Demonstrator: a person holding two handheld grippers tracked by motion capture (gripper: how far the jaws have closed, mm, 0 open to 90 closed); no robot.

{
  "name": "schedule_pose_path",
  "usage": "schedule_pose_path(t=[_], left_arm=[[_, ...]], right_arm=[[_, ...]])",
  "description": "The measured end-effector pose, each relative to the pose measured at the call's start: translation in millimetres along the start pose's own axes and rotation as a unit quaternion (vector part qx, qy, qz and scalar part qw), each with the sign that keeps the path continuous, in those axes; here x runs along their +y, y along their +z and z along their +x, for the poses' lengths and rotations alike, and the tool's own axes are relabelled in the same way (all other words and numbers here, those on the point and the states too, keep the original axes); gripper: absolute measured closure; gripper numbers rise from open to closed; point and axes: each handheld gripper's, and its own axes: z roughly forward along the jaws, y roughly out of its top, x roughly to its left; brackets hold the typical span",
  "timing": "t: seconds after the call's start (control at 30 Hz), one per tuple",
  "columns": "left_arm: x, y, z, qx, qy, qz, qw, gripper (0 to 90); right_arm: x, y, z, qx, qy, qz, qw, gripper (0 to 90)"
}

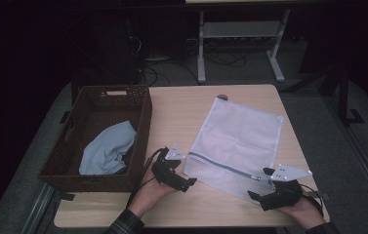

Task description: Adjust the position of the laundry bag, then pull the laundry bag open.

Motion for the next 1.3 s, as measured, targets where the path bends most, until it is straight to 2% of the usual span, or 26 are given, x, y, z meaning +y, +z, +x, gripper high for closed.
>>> schedule_pose_path(t=[0.1,0.23,0.3,0.43,0.6,0.63,0.67,0.77,0.93,1.2,1.3], left_arm=[[-5.9,-3.2,-3.0,-0.002,-0.001,-0.004,1.0,3.1],[-16.3,-11.8,-6.2,0.004,-0.006,-0.014,0.9999,3.1],[-22.0,-16.0,-7.6,0.006,-0.01,-0.025,0.9996,3.1],[-28.8,-21.4,-10.1,0.005,-0.01,-0.028,0.9995,3.1],[-30.9,-19.8,-10.5,0.003,-0.007,-0.026,0.9996,3.1],[-30.9,-19.8,-10.5,0.003,-0.007,-0.026,0.9996,3.1],[-31.3,-19.3,-10.6,0.003,-0.005,-0.025,0.9997,3.1],[-31.5,-18.2,-10.4,0.001,-0.005,-0.023,0.9997,3.1],[-33.1,-17.0,-11.5,0.001,-0.005,-0.021,0.9998,3.1],[-34.2,-15.8,-8.4,0.0,-0.003,-0.019,0.9998,3.1],[-34.4,-15.2,-7.1,0.0,-0.005,-0.019,0.9998,3.2]], right_arm=[[0.1,-0.8,-2.0,-0.002,0.004,-0.002,1.0,1.9],[0.6,-2.0,-5.1,-0.008,-0.002,0.003,1.0,1.9],[1.5,-2.4,-7.3,-0.01,-0.001,0.008,0.9999,1.2],[3.4,-0.5,-14.8,-0.012,0.006,0.023,0.9996,1.5],[-0.5,4.1,-30.5,-0.015,0.019,0.041,0.9989,7.6],[-0.5,4.1,-30.5,-0.015,0.019,0.041,0.9989,7.6],[-2.9,2.2,-34.0,-0.017,0.018,0.042,0.9988,12.3],[-5.8,0.0,-37.3,-0.016,0.022,0.041,0.9988,14.3],[-14.8,-1.8,-44.7,-0.01,0.027,0.051,0.9983,22.1],[-19.9,-0.2,-44.2,-0.007,0.011,0.063,0.9979,32.0],[-19.9,-0.2,-44.3,-0.006,0.013,0.062,0.998,36.1]])
